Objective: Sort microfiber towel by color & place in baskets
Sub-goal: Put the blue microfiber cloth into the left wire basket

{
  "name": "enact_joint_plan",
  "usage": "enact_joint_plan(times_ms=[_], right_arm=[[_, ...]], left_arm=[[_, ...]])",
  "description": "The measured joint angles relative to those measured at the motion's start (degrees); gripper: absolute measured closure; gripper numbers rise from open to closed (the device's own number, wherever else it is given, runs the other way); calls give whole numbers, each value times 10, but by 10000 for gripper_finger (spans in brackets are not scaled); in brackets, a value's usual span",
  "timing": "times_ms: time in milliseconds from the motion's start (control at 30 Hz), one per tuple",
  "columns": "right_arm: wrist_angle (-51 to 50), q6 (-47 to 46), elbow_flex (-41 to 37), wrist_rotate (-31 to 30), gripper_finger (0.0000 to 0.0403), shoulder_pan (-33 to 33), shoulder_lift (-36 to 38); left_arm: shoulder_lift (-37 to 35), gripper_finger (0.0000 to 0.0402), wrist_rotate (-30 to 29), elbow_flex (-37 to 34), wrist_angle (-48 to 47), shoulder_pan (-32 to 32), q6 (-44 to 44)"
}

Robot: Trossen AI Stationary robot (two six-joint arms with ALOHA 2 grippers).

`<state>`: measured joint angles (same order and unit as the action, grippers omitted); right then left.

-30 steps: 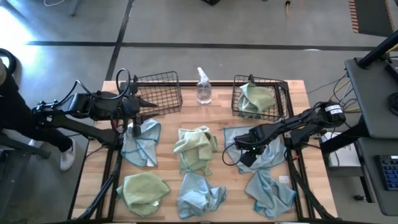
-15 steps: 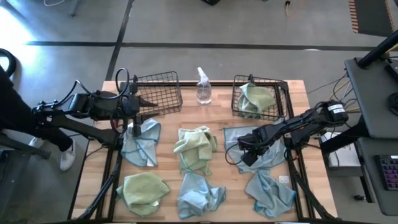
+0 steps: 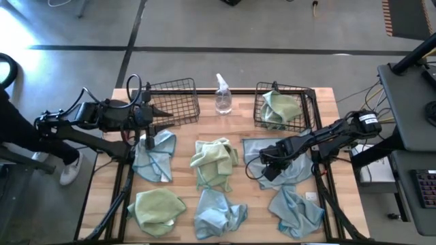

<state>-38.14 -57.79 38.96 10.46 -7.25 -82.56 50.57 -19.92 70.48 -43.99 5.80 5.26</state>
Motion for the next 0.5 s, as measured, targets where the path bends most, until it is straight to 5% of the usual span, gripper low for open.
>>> enact_joint_plan(times_ms=[500], right_arm=[[49, -34, 0, -4, 388, 0, 2]], left_arm=[[0, 269, 0, 0, -2, 0, 0]])
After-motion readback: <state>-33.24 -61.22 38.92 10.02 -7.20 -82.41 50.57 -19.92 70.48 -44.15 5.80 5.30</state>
